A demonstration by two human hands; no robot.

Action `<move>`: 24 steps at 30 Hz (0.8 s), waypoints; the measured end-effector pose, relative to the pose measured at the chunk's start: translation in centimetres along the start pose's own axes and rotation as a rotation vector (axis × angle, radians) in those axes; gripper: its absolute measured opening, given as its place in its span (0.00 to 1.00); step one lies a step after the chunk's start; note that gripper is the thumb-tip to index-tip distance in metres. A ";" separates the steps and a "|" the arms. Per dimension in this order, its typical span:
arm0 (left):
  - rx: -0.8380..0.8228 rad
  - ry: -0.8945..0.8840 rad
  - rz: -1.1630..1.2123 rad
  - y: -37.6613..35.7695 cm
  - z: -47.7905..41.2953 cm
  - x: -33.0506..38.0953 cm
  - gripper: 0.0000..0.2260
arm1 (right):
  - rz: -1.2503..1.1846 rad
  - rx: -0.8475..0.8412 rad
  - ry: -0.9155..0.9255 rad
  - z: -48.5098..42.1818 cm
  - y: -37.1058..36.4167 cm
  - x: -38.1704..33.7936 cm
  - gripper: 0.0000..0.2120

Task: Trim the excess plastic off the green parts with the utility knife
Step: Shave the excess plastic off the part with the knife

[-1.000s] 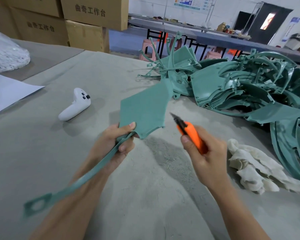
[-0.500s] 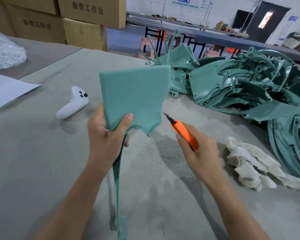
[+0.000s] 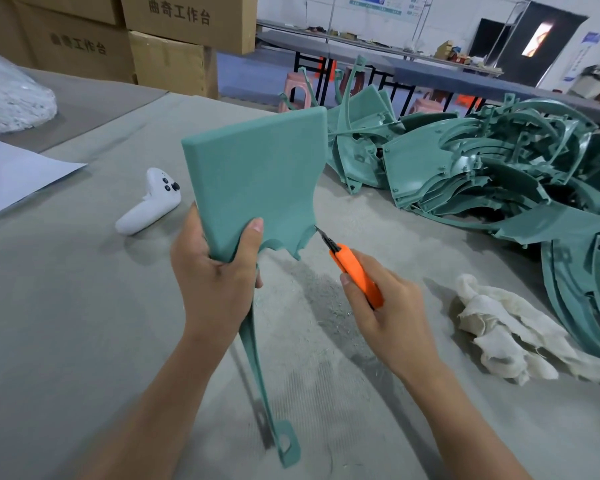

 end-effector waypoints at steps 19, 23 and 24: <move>0.008 0.036 0.008 0.3 0.1 -0.7 0.11 | 0.028 0.005 0.064 0.3 0.1 -0.9 0.17; 0.007 0.039 0.027 0.2 0.1 -0.8 0.11 | 0.039 0.045 0.038 -0.1 0.5 -0.5 0.16; 0.005 0.041 0.028 0.2 0.1 -0.9 0.11 | 0.041 0.044 0.034 -0.2 0.6 -0.4 0.16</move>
Point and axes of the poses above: each hand's wrist, its own z-axis away from the middle knuckle, its own y-axis out of the back of the hand, x = y × z, the point moved 8 cm from there along -z, towards the middle knuckle, and after that the axes turned 15 degrees about z, right-handed, at the moved point
